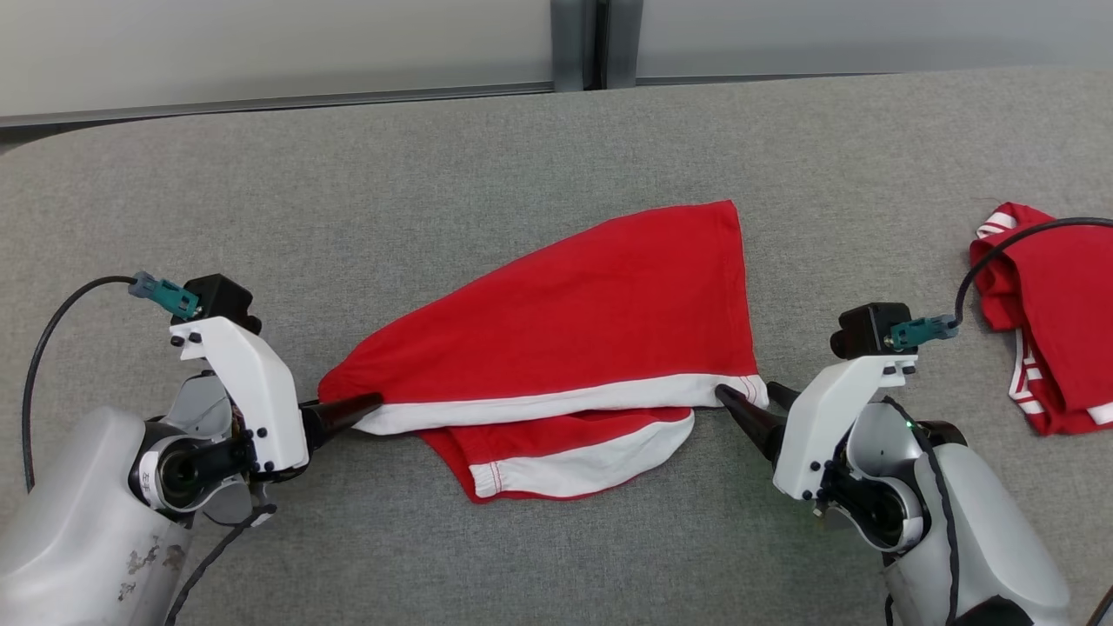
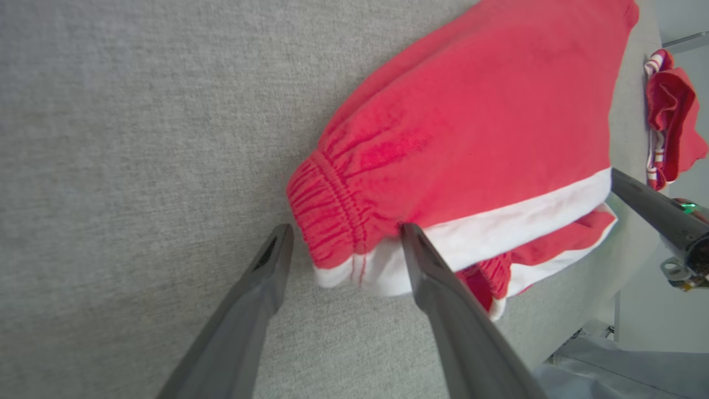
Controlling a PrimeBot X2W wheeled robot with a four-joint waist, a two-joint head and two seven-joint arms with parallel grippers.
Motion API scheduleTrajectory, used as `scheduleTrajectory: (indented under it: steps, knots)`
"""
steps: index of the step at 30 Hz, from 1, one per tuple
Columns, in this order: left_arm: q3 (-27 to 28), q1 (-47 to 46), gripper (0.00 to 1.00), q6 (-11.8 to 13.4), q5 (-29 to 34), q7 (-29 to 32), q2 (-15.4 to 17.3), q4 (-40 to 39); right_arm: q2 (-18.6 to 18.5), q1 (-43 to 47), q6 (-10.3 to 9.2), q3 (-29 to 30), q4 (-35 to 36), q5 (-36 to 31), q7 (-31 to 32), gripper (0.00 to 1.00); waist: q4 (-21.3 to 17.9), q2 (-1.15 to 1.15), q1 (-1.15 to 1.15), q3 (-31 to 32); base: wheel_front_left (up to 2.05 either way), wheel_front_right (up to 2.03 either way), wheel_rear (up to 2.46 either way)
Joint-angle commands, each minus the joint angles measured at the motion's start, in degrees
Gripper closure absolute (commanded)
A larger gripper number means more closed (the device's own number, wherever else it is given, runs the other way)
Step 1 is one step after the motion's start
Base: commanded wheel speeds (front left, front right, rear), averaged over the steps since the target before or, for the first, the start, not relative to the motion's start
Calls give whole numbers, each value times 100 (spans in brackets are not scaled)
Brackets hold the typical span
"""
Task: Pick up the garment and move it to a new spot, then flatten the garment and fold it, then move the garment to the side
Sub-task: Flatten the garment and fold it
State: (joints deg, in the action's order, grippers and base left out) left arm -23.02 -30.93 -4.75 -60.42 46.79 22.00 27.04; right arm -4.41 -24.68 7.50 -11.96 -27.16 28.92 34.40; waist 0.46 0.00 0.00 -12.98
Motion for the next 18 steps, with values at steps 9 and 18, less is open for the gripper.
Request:
scheduleTrajectory:
  steps: [9, 18]
  knots:
    - [37, -2, 94, -121, -190, 67, 49, 73, 35, -25, -2, -350, -126, 330, -160, 100, -71, 0, 0, 28, 0, 0, 0]
    - [122, -18, 100, -199, -339, -55, 84, 38, -159, -126, -1, -466, 54, 721, -807, 100, -111, 0, 0, 230, 0, 0, 0]
